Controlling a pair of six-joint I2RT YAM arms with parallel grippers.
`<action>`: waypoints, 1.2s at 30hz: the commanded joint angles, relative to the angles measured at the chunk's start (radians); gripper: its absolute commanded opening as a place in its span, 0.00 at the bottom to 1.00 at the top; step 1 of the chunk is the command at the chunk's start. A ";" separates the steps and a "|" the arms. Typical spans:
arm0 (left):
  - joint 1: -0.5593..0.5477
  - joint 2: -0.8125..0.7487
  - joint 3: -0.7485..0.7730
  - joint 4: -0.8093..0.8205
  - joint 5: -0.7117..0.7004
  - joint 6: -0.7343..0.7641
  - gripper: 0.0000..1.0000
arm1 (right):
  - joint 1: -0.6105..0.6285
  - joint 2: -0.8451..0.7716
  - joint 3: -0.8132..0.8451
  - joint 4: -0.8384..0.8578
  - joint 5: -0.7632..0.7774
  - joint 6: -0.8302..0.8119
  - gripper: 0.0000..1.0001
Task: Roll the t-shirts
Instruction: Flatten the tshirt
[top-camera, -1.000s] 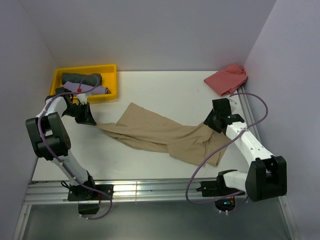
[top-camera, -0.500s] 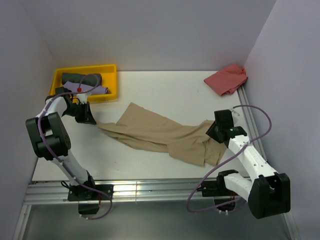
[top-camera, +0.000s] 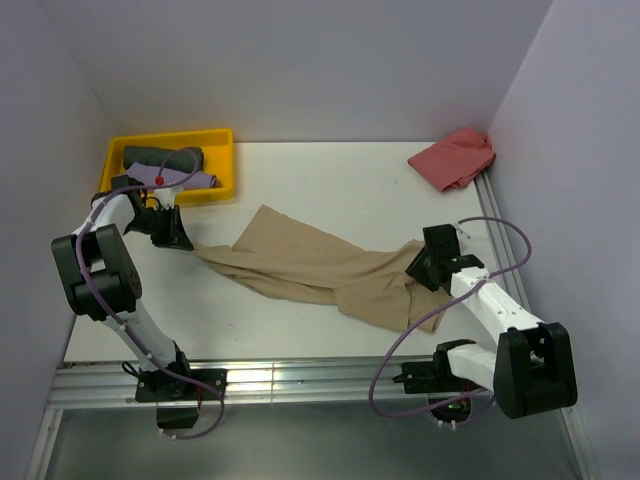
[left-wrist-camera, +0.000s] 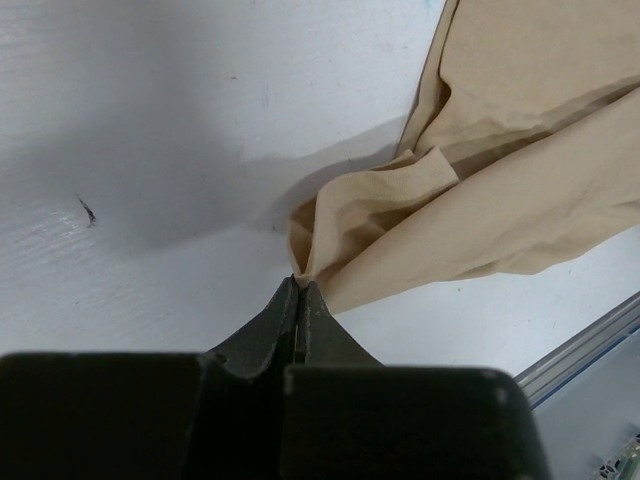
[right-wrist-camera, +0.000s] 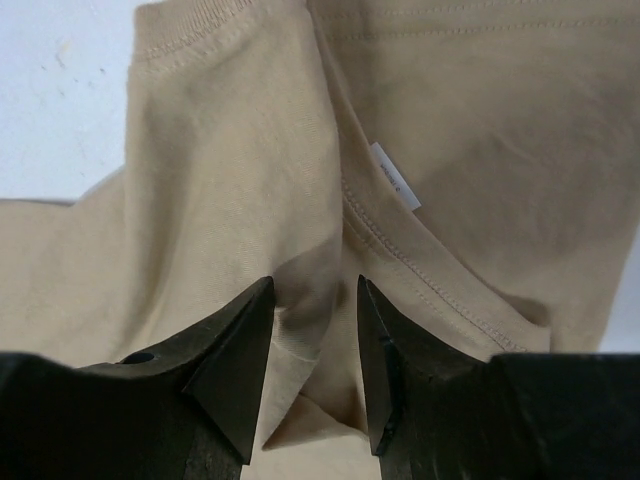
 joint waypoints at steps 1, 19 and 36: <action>0.003 -0.014 -0.011 0.010 0.022 0.024 0.00 | -0.005 0.007 -0.017 0.055 -0.017 0.014 0.46; 0.003 -0.003 -0.007 0.007 0.031 0.026 0.10 | -0.005 -0.108 0.103 -0.073 0.035 0.011 0.00; 0.006 -0.029 -0.059 0.021 0.026 0.034 0.59 | -0.005 -0.201 0.167 -0.156 0.046 -0.001 0.00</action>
